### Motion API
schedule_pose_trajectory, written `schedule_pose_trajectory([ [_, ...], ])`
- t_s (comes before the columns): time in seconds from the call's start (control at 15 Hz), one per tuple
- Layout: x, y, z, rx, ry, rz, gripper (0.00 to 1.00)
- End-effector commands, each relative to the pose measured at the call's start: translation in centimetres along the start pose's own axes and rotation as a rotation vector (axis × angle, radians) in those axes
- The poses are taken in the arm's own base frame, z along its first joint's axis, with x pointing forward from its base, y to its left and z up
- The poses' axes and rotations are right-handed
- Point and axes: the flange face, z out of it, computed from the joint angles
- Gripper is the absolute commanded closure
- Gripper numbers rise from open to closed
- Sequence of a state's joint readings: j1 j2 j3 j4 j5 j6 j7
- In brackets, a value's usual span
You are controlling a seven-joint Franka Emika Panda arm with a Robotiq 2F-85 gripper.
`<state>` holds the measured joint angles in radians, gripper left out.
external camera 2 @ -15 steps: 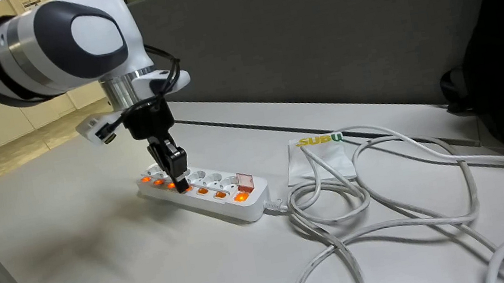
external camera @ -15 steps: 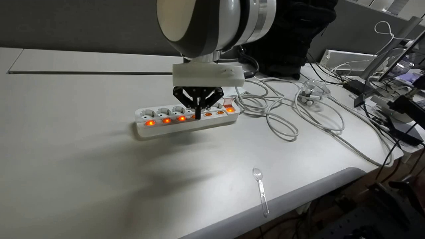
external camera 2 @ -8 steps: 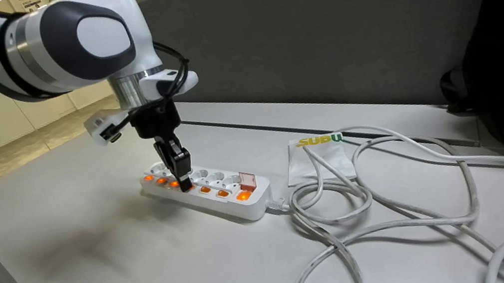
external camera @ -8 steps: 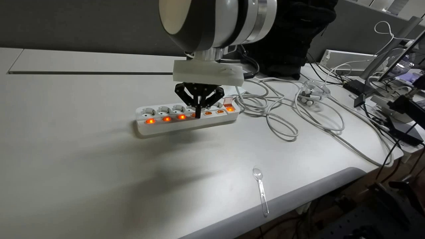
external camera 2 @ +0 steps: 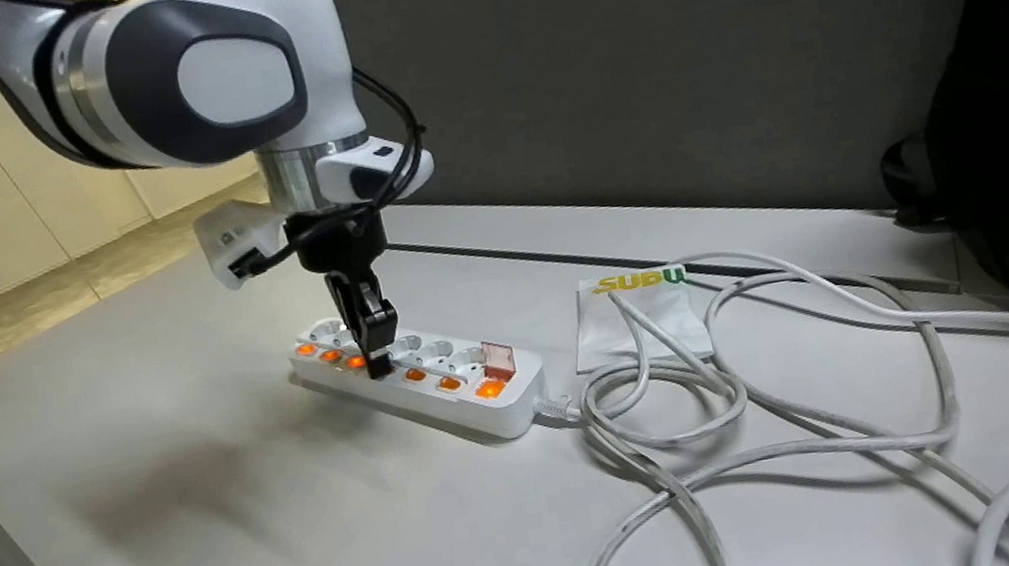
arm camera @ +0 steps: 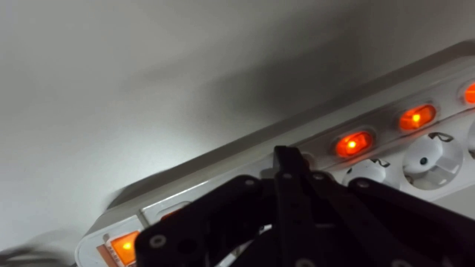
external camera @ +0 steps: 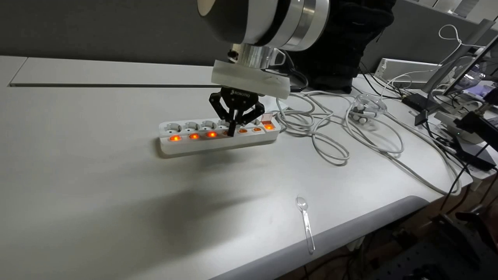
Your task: Turn off the middle switch
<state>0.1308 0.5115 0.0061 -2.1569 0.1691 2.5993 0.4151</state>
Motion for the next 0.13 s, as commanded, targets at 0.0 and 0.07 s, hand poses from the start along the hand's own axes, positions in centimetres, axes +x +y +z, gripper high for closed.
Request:
schedule_pose_trajectory([
  [0.0,1.38,0.80,2.91,0.079,-0.087,0.010,1.00],
  [0.07,1.54,1.09,2.88,0.100,-0.102,0.010,1.00],
])
